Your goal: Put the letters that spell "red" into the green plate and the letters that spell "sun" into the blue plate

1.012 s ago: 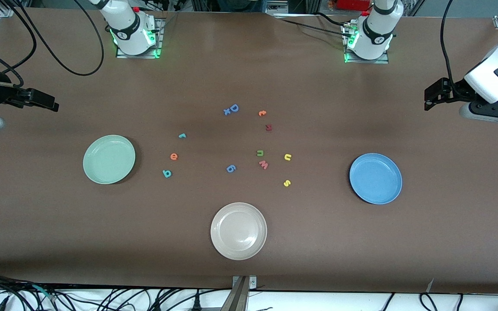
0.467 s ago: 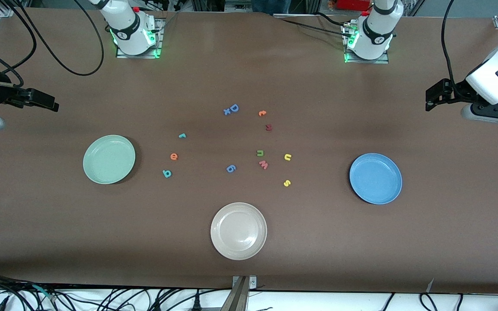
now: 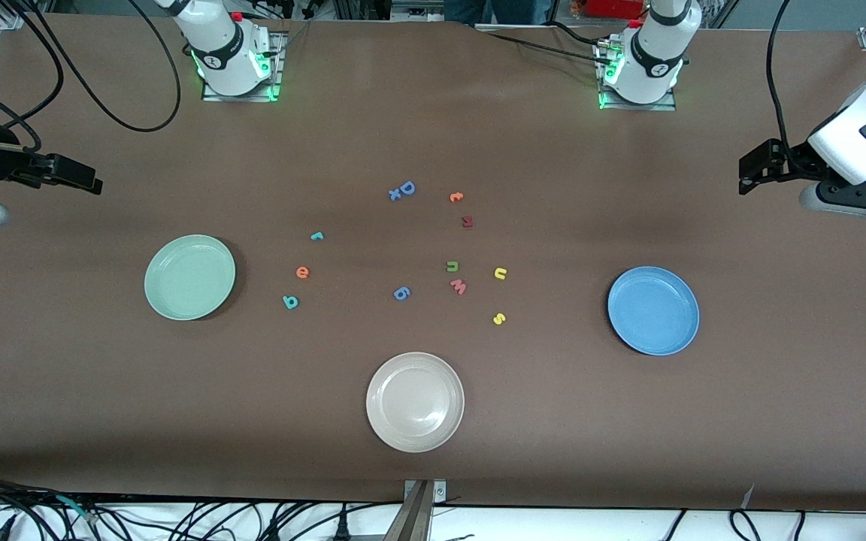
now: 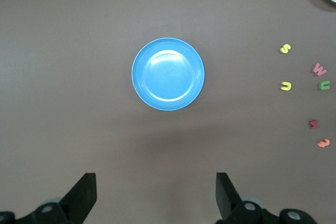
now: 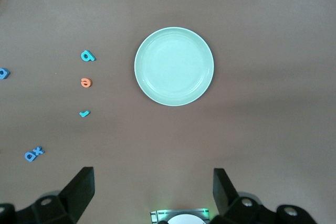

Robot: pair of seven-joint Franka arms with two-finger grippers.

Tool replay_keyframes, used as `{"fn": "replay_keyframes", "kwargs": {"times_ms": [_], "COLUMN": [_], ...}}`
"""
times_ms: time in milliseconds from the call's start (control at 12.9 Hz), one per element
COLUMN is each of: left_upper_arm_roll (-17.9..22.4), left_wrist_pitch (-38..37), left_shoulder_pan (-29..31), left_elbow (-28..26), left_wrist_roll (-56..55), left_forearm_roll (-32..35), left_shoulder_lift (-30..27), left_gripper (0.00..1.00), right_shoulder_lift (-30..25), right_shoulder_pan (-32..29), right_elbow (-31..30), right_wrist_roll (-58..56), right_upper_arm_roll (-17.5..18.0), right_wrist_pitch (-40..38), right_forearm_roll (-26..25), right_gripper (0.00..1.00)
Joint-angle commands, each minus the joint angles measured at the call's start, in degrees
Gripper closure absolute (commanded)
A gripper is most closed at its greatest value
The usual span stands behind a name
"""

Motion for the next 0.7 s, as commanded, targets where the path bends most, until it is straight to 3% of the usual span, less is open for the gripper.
{"fn": "replay_keyframes", "kwargs": {"times_ms": [0, 622], "left_upper_arm_roll": [-0.04, -0.21], "left_wrist_pitch": [-0.13, 1.96], "left_shoulder_pan": [0.19, 0.64], "left_elbow": [0.65, 0.56], "left_wrist_roll": [-0.25, 1.59], "left_forearm_roll": [-0.39, -1.09], "left_shoulder_lift": [0.31, 7.69], "left_gripper": [0.00, 0.00], "right_shoulder_lift": [-0.29, -0.29], "right_shoulder_pan": [0.33, 0.33], "right_elbow": [-0.38, -0.46], "right_wrist_roll": [-1.06, -1.06], "right_upper_arm_roll": [-0.37, -0.37], "right_wrist_pitch": [0.33, 0.33], "right_forearm_roll": [-0.64, -0.64], "right_gripper": [0.00, 0.00]}}
